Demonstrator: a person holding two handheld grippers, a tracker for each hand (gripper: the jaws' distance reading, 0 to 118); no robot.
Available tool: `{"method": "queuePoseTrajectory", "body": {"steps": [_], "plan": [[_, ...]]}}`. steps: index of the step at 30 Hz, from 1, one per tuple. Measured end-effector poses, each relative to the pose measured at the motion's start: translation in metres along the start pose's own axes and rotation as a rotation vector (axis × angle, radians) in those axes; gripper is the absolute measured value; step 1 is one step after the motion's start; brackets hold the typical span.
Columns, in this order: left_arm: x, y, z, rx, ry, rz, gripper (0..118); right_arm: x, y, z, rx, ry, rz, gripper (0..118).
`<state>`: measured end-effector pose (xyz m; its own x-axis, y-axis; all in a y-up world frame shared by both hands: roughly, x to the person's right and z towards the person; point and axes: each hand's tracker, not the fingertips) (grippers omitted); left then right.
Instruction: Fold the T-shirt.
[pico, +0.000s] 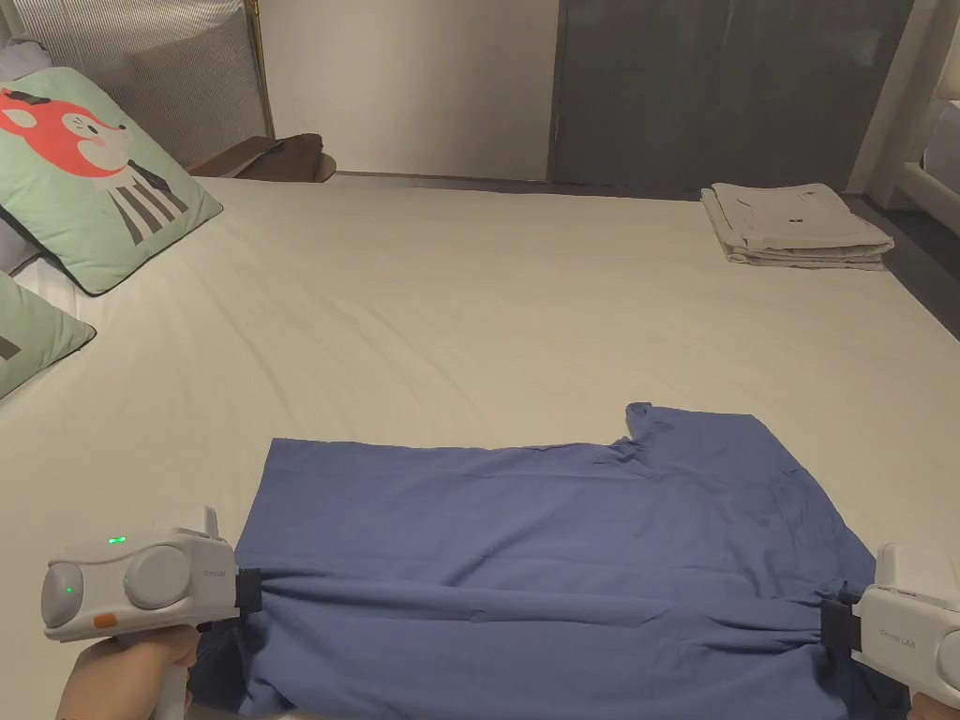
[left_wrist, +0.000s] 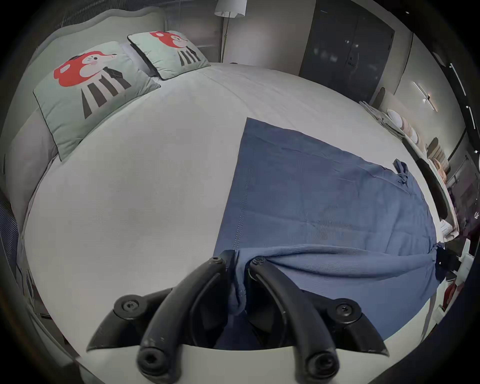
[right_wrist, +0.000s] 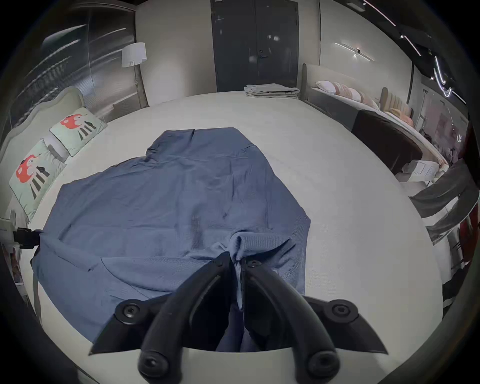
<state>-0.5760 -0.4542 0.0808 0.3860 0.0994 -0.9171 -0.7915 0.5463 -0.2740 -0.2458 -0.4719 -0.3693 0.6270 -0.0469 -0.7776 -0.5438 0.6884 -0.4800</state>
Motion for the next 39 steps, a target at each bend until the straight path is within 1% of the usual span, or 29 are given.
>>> {"method": "queuePoseTrajectory", "body": {"steps": [1, 2, 3, 4, 5, 6, 8, 11, 13, 14, 15, 16, 17, 18, 19, 20, 21, 26, 28, 29, 31, 32, 33, 35, 38, 39], "plan": [[-0.001, 0.0, -0.001, 0.002, 0.003, -0.001, 26, 0.001, 0.0, 0.001, 0.003, 0.002, -0.007, 14], [-0.001, 0.0, 0.001, 0.008, 0.015, 0.0, 43, 0.002, -0.001, 0.003, 0.007, 0.005, -0.011, 27], [-0.002, -0.001, 0.003, 0.021, 0.034, -0.001, 69, 0.003, -0.001, 0.005, 0.011, 0.006, -0.011, 54], [-0.003, -0.002, 0.007, 0.029, 0.033, -0.006, 85, 0.002, -0.003, 0.013, 0.022, -0.003, -0.009, 72], [-0.006, -0.002, 0.01, 0.042, 0.022, -0.006, 97, 0.003, -0.003, 0.018, 0.048, -0.014, 0.002, 81], [-0.007, -0.004, 0.017, 0.063, 0.008, 0.001, 99, 0.004, -0.003, 0.025, 0.067, -0.024, 0.007, 82], [-0.01, -0.008, 0.038, 0.151, -0.031, 0.014, 99, 0.004, -0.002, 0.039, 0.148, -0.025, 0.013, 83], [-0.011, -0.02, 0.065, 0.265, -0.022, -0.009, 99, 0.003, -0.003, 0.067, 0.235, -0.032, 0.013, 83], [-0.009, -0.03, 0.082, 0.339, -0.011, -0.05, 95, 0.003, -0.007, 0.08, 0.288, -0.036, 0.022, 83], [-0.008, -0.035, 0.089, 0.37, -0.01, -0.065, 86, 0.002, -0.009, 0.088, 0.317, -0.033, 0.021, 80], [-0.006, -0.04, 0.097, 0.396, -0.006, -0.08, 63, 0.001, -0.011, 0.097, 0.344, -0.017, 0.019, 68], [-0.005, -0.045, 0.103, 0.421, -0.008, -0.088, 41, -0.003, -0.011, 0.109, 0.365, -0.003, 0.014, 49], [-0.004, -0.049, 0.107, 0.436, -0.009, -0.093, 20, -0.005, -0.014, 0.115, 0.381, 0.008, -0.001, 26], [-0.002, -0.053, 0.112, 0.444, -0.01, -0.104, 5, -0.006, -0.017, 0.121, 0.389, 0.01, -0.008, 3], [-0.003, -0.057, 0.116, 0.452, -0.019, -0.103, 2, -0.007, -0.02, 0.125, 0.401, 0.006, -0.009, 0], [-0.004, -0.059, 0.119, 0.448, -0.049, -0.095, 1, -0.016, -0.021, 0.135, 0.413, 0.011, 0.002, 0], [-0.005, -0.06, 0.121, 0.442, -0.063, -0.087, 0, -0.017, -0.022, 0.138, 0.412, 0.02, 0.006, 0], [-0.008, -0.068, 0.122, 0.4, -0.052, -0.097, 0, -0.018, -0.032, 0.141, 0.406, 0.038, 0.009, 0], [-0.012, -0.068, 0.119, 0.358, -0.053, -0.092, 1, -0.019, -0.036, 0.143, 0.397, 0.046, 0.002, 0], [-0.015, -0.067, 0.115, 0.326, -0.057, -0.083, 7, -0.019, -0.038, 0.144, 0.394, 0.045, 0.002, 0], [-0.02, -0.064, 0.105, 0.23, -0.061, -0.079, 70, -0.02, -0.042, 0.143, 0.382, 0.043, 0.004, 0], [-0.022, -0.063, 0.099, 0.193, -0.061, -0.084, 92, -0.02, -0.041, 0.147, 0.374, 0.047, 0.003, 0], [-0.022, -0.063, 0.093, 0.157, -0.06, -0.09, 101, -0.02, -0.043, 0.146, 0.368, 0.049, 0.002, 0], [-0.025, -0.063, 0.08, 0.105, -0.076, -0.094, 99, -0.021, -0.046, 0.144, 0.355, 0.045, 0.002, 0], [-0.029, -0.062, 0.056, 0.031, -0.054, -0.079, 99, -0.017, -0.053, 0.136, 0.331, 0.043, -0.005, 0], [-0.03, -0.061, 0.048, 0.01, -0.046, -0.072, 96, -0.017, -0.055, 0.134, 0.322, 0.042, -0.007, 0]]}}
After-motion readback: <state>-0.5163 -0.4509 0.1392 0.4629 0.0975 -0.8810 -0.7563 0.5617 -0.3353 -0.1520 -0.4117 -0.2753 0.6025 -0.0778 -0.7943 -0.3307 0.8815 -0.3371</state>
